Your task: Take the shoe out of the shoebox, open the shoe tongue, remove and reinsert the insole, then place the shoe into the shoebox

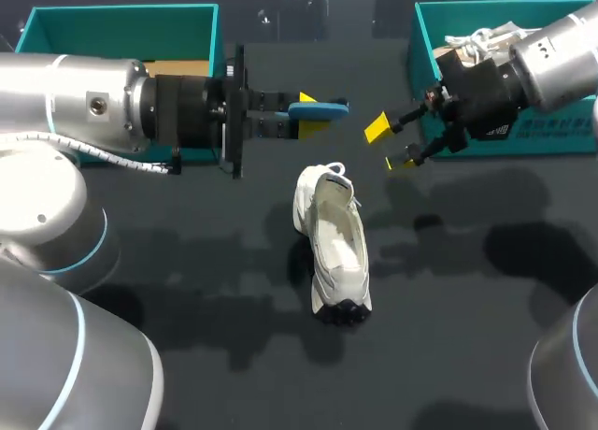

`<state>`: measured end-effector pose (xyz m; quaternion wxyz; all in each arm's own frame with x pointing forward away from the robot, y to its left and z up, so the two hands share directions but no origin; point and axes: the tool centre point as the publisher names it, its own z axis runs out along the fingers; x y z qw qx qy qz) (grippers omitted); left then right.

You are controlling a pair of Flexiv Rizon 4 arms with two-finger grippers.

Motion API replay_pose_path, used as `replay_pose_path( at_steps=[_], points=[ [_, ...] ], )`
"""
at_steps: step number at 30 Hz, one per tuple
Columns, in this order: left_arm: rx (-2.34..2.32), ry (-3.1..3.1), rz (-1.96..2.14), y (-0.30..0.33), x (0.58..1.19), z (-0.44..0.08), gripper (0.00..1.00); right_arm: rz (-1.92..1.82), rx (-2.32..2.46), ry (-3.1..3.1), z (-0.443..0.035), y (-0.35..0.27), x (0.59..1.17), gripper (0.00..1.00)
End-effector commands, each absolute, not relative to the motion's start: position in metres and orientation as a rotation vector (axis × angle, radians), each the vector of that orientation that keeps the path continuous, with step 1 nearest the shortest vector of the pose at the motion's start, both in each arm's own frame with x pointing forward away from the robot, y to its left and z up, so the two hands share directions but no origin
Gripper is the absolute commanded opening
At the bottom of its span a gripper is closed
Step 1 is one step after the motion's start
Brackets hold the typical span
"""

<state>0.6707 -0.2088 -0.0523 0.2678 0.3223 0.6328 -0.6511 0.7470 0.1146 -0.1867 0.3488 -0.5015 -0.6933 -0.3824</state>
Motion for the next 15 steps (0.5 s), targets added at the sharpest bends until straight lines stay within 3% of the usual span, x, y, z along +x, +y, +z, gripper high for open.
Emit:
replay_pose_path(
  at_steps=[1, 15],
  points=[
    [1.121, 1.355, -1.493, -0.214, 0.675, -0.071, 0.0, -1.032, -1.306, -1.781, -0.171, 0.104, 0.737, 1.0],
    [1.217, 1.131, -1.273, -0.22, 0.701, -0.091, 0.0, -1.091, -1.196, -1.637, -0.153, 0.098, 0.748, 1.0]
  ],
)
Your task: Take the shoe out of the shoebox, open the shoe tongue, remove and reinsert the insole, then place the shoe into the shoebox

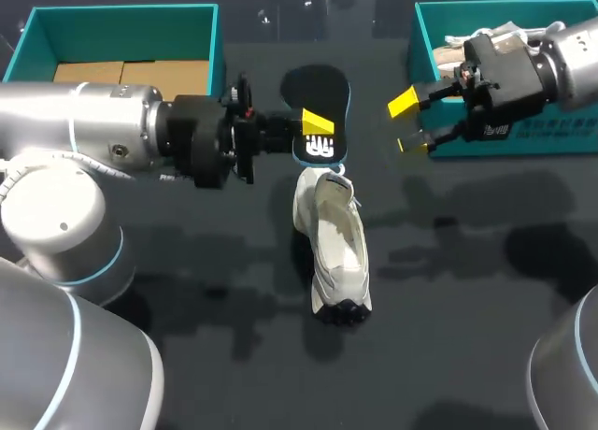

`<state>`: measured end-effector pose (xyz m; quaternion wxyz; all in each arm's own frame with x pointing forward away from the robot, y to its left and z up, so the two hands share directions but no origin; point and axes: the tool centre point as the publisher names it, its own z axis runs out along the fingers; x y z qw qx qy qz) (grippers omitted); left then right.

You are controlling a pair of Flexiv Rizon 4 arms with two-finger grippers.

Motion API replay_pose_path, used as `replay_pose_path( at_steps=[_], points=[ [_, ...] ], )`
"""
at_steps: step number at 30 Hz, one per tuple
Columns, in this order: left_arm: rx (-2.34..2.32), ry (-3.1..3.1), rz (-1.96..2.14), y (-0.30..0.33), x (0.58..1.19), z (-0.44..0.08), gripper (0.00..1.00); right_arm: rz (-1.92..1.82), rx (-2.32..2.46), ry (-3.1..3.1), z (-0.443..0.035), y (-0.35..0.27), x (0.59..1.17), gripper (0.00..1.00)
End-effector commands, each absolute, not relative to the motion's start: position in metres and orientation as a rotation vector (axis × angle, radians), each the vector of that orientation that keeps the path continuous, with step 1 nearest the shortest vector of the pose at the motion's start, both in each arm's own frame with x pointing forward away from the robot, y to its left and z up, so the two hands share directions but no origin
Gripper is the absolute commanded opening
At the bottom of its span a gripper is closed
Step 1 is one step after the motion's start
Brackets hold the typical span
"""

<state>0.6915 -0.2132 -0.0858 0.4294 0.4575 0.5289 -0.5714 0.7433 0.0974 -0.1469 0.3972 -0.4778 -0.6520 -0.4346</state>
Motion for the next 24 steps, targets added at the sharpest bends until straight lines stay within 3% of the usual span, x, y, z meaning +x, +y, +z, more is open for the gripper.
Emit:
replay_pose_path(
  at_steps=[1, 11, 24],
  points=[
    [1.218, 1.142, -1.262, -0.219, 0.702, -0.091, 0.0, -1.091, -1.196, -1.637, -0.153, 0.098, 0.748, 1.0],
    [1.218, 1.142, -1.262, -0.219, 0.702, -0.091, 0.0, -1.091, -1.196, -1.637, -0.153, 0.098, 0.748, 1.0],
    [1.27, 1.289, -1.23, -0.238, 0.715, -0.143, 0.0, -1.207, -1.126, -1.645, -0.138, 0.1, 0.755, 1.0]
  ],
)
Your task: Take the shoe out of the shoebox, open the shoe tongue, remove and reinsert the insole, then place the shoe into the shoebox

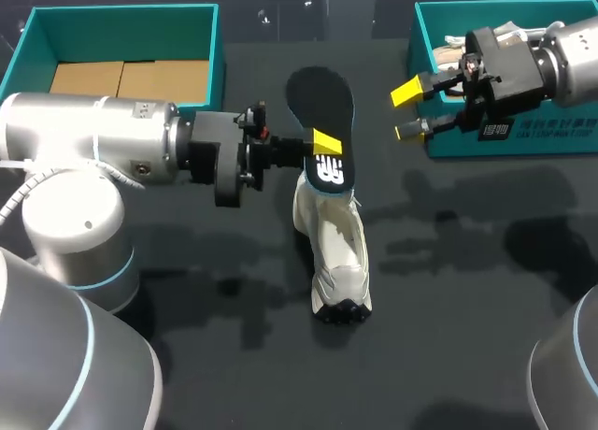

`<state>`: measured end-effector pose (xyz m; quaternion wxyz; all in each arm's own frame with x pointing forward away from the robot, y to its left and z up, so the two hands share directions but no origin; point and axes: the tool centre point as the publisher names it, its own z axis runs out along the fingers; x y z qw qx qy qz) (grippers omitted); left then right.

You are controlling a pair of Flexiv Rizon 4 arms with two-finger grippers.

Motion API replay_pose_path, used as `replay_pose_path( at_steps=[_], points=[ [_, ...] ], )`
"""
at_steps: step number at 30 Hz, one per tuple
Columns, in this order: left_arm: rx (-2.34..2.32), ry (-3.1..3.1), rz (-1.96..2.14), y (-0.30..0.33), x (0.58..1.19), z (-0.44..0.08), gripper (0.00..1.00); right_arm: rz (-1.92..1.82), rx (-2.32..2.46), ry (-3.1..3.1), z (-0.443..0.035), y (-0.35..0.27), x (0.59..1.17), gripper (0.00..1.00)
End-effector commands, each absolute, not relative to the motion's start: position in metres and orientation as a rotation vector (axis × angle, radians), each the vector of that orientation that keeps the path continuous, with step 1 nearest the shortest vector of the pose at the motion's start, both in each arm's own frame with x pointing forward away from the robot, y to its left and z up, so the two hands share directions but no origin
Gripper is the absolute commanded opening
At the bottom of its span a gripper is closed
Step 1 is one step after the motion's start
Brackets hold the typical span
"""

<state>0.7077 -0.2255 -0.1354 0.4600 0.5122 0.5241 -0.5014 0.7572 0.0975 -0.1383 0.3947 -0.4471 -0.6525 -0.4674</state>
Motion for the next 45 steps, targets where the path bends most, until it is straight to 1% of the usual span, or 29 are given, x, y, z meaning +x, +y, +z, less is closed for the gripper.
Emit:
replay_pose_path(
  at_steps=[1, 17, 19, 21, 26, 27, 28, 33, 35, 41, 45],
  points=[
    [1.276, 1.289, -1.224, -0.24, 0.716, -0.146, 0.0, -1.213, -1.117, -1.64, -0.138, 0.101, 0.755, 1.0],
    [1.352, 1.249, -1.165, -0.262, 0.719, -0.165, 0.0, -1.228, -1.071, -1.533, -0.162, 0.119, 0.763, 1.0],
    [1.357, 1.245, -1.162, -0.264, 0.718, -0.166, 0.0, -1.226, -1.072, -1.521, -0.162, 0.121, 0.763, 0.95],
    [1.36, 1.244, -1.161, -0.267, 0.717, -0.166, 0.0, -1.225, -1.073, -1.508, -0.164, 0.122, 0.764, 0.88],
    [1.363, 1.241, -1.152, -0.273, 0.718, -0.17, 0.0, -1.222, -1.07, -1.478, -0.166, 0.128, 0.765, 0.58],
    [1.363, 1.24, -1.15, -0.274, 0.718, -0.17, 0.0, -1.223, -1.07, -1.473, -0.166, 0.129, 0.765, 0.53],
    [1.364, 1.24, -1.146, -0.276, 0.719, -0.171, 0.0, -1.226, -1.067, -1.469, -0.166, 0.13, 0.765, 0.49],
    [1.36, 1.245, -1.13, -0.28, 0.723, -0.173, 0.0, -1.227, -1.058, -1.453, -0.168, 0.135, 0.764, 0.42],
    [1.358, 1.251, -1.122, -0.281, 0.725, -0.174, 0.0, -1.227, -1.056, -1.45, -0.169, 0.136, 0.764, 0.42],
    [1.351, 1.261, -1.113, -0.284, 0.728, -0.176, 0.0, -1.224, -1.048, -1.439, -0.171, 0.139, 0.765, 0.32],
    [1.344, 1.265, -1.105, -0.285, 0.729, -0.178, 0.0, -1.224, -1.037, -1.437, -0.171, 0.142, 0.767, 0.28]
  ],
)
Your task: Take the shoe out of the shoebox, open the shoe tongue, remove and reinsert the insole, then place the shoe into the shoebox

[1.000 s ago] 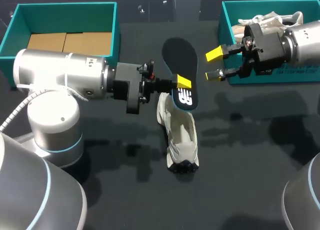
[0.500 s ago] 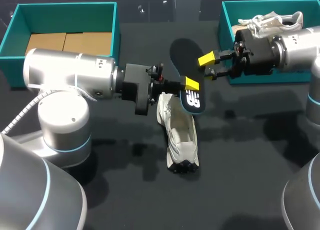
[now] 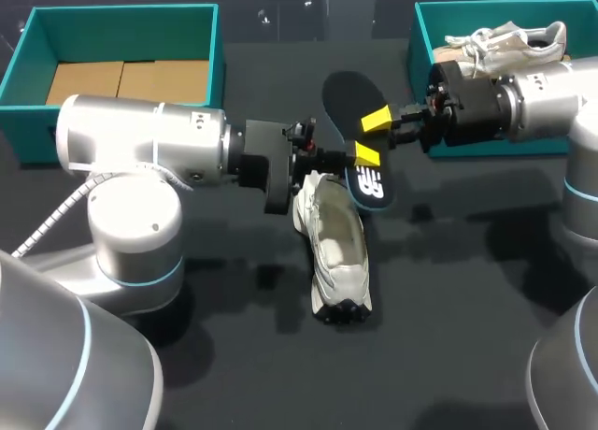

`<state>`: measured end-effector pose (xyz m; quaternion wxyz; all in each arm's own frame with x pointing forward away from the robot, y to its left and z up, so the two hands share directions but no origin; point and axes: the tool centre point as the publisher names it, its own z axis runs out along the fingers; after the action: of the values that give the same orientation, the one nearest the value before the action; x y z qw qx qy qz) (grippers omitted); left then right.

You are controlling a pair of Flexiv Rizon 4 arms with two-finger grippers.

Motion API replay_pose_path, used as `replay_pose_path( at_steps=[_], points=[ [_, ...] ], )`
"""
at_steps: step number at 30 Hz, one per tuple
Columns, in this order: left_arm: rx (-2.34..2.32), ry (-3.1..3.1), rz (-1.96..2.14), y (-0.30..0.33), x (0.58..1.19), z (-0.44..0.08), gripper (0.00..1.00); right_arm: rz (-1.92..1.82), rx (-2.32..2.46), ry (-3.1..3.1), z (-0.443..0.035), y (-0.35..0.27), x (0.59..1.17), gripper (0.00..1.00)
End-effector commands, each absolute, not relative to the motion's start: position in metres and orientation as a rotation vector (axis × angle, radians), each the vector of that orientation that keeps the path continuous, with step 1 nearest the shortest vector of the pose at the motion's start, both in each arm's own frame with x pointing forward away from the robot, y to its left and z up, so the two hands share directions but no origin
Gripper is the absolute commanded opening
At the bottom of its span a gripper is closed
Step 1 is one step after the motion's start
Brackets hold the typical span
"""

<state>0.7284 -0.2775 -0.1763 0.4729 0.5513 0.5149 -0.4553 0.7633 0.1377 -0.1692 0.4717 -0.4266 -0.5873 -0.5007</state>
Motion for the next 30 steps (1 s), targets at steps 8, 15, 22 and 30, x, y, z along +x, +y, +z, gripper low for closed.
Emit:
replay_pose_path(
  at_steps=[8, 15, 22, 30],
  points=[
    [1.337, 1.277, -1.088, -0.286, 0.732, -0.182, 0.0, -1.227, -1.027, -1.433, -0.171, 0.144, 0.768, 0.2],
    [1.334, 1.283, -1.081, -0.288, 0.732, -0.184, 0.0, -1.228, -1.021, -1.429, -0.171, 0.145, 0.768, 0.0],
    [1.327, 1.29, -1.076, -0.286, 0.732, -0.184, 0.0, -1.224, -1.019, -1.424, -0.172, 0.145, 0.768, 0.0],
    [1.273, 1.316, -1.09, -0.256, 0.74, -0.167, 1.0, -1.21, -1.021, -1.404, -0.179, 0.14, 0.765, 0.0]
  ],
)
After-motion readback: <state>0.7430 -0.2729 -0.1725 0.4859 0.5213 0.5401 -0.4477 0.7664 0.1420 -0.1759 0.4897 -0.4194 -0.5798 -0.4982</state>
